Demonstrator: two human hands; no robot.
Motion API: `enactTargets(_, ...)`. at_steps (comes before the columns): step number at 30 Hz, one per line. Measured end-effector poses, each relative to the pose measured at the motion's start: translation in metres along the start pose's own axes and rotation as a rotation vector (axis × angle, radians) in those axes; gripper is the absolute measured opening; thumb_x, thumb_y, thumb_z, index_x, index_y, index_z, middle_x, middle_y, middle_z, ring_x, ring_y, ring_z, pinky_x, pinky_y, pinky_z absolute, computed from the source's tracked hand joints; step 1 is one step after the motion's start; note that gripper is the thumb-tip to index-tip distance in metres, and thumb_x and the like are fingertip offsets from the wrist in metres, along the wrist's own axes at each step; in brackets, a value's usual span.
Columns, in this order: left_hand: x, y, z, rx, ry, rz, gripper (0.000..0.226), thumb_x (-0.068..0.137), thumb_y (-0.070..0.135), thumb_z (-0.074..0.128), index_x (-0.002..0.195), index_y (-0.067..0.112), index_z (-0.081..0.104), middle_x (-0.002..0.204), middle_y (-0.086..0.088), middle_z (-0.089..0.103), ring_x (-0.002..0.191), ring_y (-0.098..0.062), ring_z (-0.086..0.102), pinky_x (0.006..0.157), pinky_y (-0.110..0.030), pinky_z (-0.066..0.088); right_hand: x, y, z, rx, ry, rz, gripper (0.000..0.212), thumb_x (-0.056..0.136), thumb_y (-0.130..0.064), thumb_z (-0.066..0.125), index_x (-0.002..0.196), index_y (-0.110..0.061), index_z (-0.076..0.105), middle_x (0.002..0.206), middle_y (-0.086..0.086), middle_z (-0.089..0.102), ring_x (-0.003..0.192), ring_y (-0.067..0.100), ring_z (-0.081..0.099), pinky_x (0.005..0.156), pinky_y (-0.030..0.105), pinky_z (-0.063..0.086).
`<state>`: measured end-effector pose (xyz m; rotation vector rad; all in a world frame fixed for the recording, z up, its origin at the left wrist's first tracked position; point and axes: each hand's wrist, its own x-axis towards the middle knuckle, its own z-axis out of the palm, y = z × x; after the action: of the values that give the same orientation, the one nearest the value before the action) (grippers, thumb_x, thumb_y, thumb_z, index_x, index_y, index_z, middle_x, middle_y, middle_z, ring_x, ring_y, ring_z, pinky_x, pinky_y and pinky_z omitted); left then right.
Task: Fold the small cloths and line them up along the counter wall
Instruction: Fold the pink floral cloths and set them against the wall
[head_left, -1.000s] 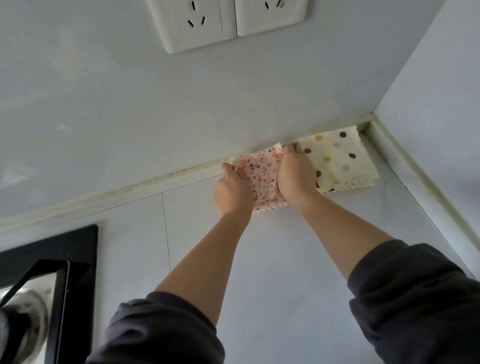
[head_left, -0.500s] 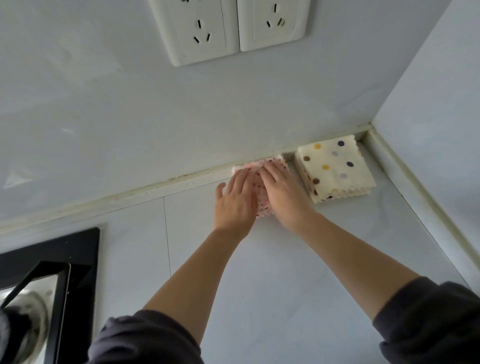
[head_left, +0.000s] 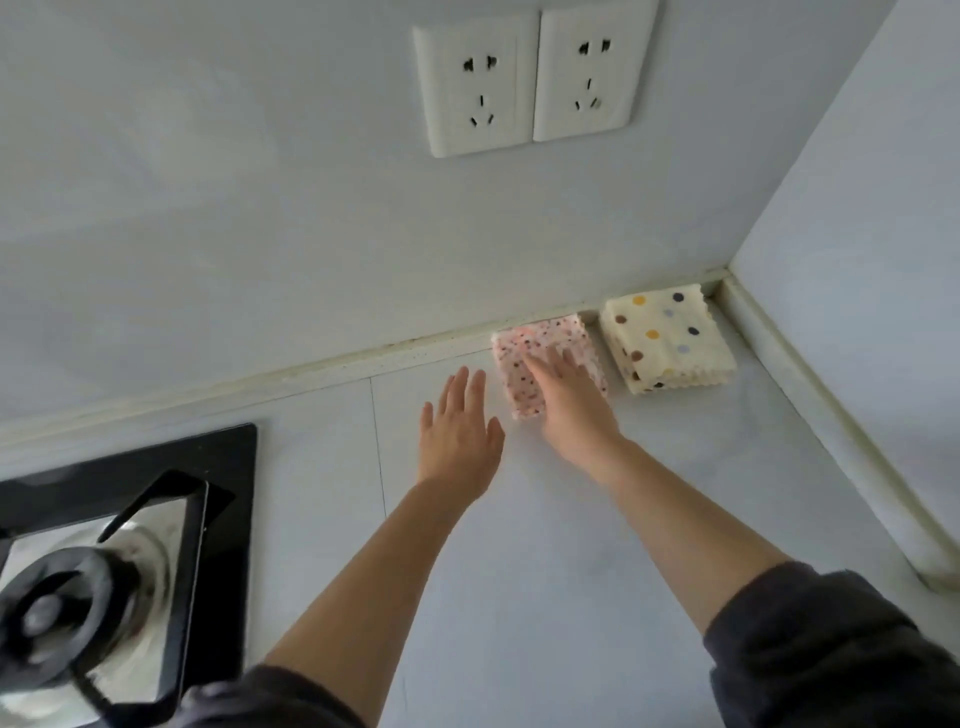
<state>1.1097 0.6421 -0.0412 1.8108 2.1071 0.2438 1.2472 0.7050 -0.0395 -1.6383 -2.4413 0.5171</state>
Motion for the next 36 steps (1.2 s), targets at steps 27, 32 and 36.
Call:
enactTargets(27, -0.563, -0.454, -0.164, -0.319, 0.623, -0.412, 0.027, 0.093, 0.012, 0.052, 0.118, 0.018, 0.059, 0.131, 0.003, 0.052, 0.120, -0.017, 0.048, 0.099, -0.037, 0.045, -0.333, -0.599, 0.152, 0.536, -0.164, -0.370, 0.042, 0.095, -0.001, 0.043, 0.131, -0.021, 0.052, 0.134, -0.008, 0.052, 0.124, 0.004, 0.045, 0.097, 0.011, 0.029)
enactTargets(32, -0.564, -0.543, -0.177, -0.285, 0.596, -0.478, 0.026, 0.093, 0.012, 0.052, 0.117, 0.018, 0.060, 0.132, 0.003, 0.052, 0.119, -0.017, 0.048, 0.100, -0.037, 0.044, -0.304, -0.674, 0.208, 0.570, -0.226, -0.392, 0.041, 0.093, 0.001, 0.043, 0.126, -0.019, 0.057, 0.127, -0.006, 0.056, 0.118, 0.002, 0.047, 0.097, 0.013, 0.033)
enactTargets(36, -0.572, -0.625, -0.197, -0.278, 0.573, -0.591, 0.026, 0.092, 0.010, 0.052, 0.115, 0.016, 0.061, 0.130, 0.000, 0.053, 0.117, -0.020, 0.049, 0.100, -0.039, 0.042, -0.278, -0.748, 0.255, 0.607, -0.352, -0.407, 0.040, 0.093, 0.002, 0.043, 0.125, -0.018, 0.057, 0.127, -0.005, 0.056, 0.120, 0.006, 0.049, 0.095, 0.013, 0.034)
